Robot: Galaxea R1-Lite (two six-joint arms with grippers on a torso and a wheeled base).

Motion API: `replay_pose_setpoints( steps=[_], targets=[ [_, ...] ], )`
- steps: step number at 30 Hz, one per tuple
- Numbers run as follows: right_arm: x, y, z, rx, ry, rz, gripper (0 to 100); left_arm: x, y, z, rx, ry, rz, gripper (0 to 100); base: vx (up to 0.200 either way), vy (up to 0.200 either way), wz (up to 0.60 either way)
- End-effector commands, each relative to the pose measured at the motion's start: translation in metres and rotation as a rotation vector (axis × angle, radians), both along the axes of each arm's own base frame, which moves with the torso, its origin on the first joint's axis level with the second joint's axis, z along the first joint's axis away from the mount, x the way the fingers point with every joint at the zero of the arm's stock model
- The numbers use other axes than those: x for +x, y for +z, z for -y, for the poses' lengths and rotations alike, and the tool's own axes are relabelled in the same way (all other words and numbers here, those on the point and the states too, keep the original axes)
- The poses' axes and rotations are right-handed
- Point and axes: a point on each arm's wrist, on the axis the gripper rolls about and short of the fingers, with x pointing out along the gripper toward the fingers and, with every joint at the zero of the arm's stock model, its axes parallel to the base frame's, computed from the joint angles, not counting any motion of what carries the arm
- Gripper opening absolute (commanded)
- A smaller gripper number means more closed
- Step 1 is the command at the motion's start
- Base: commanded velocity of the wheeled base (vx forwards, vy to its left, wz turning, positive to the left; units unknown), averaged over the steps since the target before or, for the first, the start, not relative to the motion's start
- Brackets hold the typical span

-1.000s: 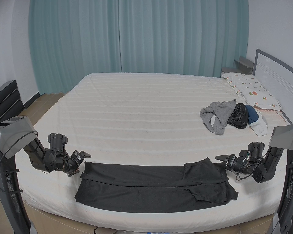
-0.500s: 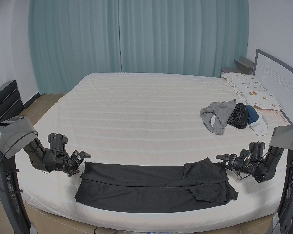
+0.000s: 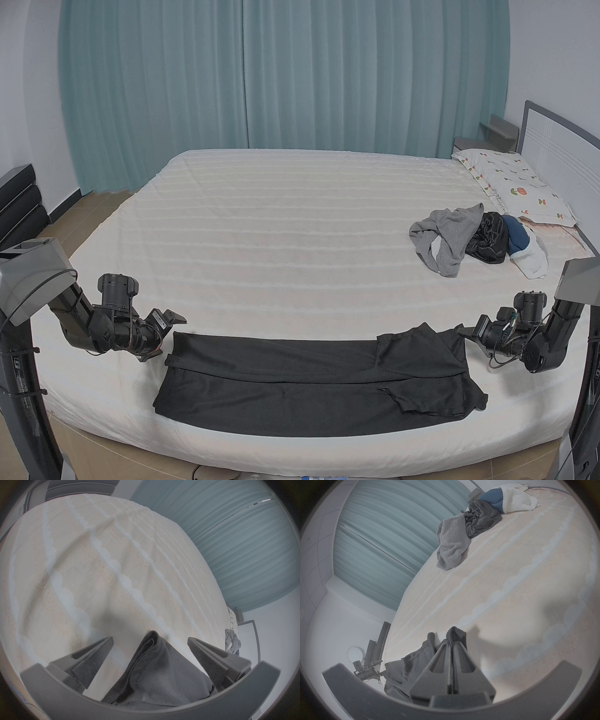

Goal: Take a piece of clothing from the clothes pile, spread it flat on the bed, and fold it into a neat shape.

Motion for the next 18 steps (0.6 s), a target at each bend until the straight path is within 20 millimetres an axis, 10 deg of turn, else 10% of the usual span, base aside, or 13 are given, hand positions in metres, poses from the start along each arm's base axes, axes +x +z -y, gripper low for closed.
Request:
replay_pose_setpoints(
  steps=[1,8,9,18],
  targets=[
    [0.002,0.000,0.003,0.000,-0.009,0.004,0,0.000,0.000,0.000,0.000,0.001,0.001,100,0.000,0.000,0.00],
    [0.002,-0.001,0.002,0.001,-0.006,0.001,0,0.000,0.000,0.000,0.000,0.001,0.001,100,0.000,0.000,0.00],
    [0.002,0.000,0.002,0.001,-0.006,0.003,100,0.000,0.000,0.000,0.000,0.001,0.001,100,0.000,0.000,0.00],
    [-0.008,0.048,-0.005,-0.004,0.023,0.121,100,0.000,0.000,0.000,0.000,0.001,0.001,100,0.000,0.000,0.00]
  ],
)
